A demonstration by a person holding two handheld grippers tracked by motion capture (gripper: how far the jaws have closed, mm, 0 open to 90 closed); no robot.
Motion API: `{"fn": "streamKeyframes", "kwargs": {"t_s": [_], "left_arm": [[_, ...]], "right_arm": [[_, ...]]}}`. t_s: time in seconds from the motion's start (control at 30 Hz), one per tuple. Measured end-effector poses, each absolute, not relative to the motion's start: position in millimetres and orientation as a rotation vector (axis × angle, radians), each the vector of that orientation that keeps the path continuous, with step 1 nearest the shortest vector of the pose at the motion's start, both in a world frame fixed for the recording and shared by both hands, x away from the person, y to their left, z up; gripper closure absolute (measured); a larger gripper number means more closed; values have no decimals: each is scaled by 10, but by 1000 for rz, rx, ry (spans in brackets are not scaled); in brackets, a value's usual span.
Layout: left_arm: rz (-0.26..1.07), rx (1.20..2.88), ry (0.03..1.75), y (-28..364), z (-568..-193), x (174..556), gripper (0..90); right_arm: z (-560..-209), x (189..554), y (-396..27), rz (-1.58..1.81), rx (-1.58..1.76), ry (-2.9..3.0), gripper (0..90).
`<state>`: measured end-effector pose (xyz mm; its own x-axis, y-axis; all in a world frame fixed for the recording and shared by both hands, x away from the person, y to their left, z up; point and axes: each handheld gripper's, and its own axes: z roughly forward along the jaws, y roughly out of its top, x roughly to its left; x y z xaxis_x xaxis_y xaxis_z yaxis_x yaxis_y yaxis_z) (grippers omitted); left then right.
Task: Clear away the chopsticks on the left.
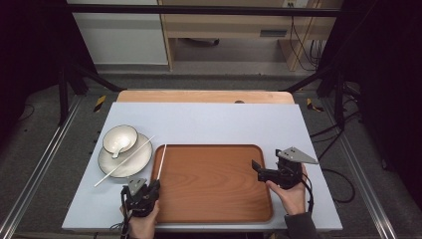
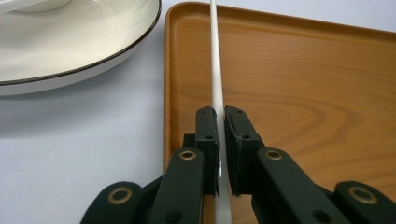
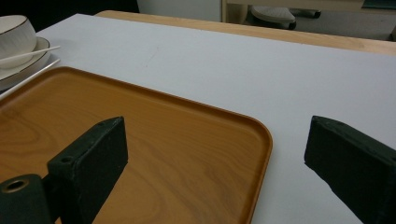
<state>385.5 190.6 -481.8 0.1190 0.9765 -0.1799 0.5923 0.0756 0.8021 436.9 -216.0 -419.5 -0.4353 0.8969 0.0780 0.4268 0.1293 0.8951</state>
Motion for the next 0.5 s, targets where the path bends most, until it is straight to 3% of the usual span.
{"fn": "streamKeyframes", "kwargs": {"t_s": [0.5], "left_arm": [[617,1682,1603,1869,-4829,3916,838]], "right_arm": [[-4196,4367,-2161,1267,1277,1926,63]]}}
